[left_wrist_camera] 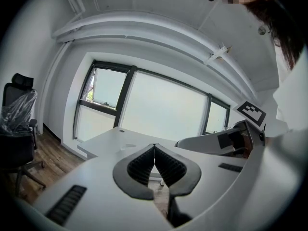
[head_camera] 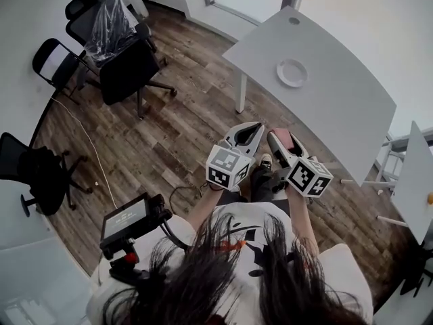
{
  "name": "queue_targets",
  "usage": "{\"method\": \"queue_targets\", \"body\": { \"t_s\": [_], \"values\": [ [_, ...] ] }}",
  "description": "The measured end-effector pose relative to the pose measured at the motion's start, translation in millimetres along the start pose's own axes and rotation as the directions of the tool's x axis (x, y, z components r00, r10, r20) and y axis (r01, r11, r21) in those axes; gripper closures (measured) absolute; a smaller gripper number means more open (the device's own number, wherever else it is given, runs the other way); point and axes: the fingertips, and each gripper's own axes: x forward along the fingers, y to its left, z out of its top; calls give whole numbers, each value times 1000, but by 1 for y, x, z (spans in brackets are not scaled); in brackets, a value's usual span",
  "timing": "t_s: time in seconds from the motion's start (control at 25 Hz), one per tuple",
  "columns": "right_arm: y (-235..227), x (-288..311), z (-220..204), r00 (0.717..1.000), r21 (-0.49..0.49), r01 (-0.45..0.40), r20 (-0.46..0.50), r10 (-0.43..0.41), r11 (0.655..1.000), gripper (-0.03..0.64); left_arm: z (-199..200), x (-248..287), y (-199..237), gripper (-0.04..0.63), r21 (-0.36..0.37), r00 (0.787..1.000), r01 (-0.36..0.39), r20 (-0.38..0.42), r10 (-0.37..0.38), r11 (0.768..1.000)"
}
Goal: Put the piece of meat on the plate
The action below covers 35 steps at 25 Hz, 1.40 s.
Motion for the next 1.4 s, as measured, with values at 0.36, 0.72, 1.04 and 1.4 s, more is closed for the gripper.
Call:
{"method": "queue_targets", "body": {
  "t_s": [0.36,0.72,1.04,1.4],
  "values": [
    [-53,45,46,1000,61,9,15,-10,998,287,2,61,32,591,19,999,-13,-50,14,1000],
    [-120,99,115,1000,84,16,-5,-15,996,287,9,154,55,591,-1,994,-23,-103,23,1000],
    [-176,153,149,999,56,32,-43,-29,998,287,7,227,77,591,-5,986,-28,-167,27,1000],
    [-265,227,134,984,-47,79,-154,-86,996,287,-19,295,101,591,-19,969,-48,-243,42,999]
  ]
}}
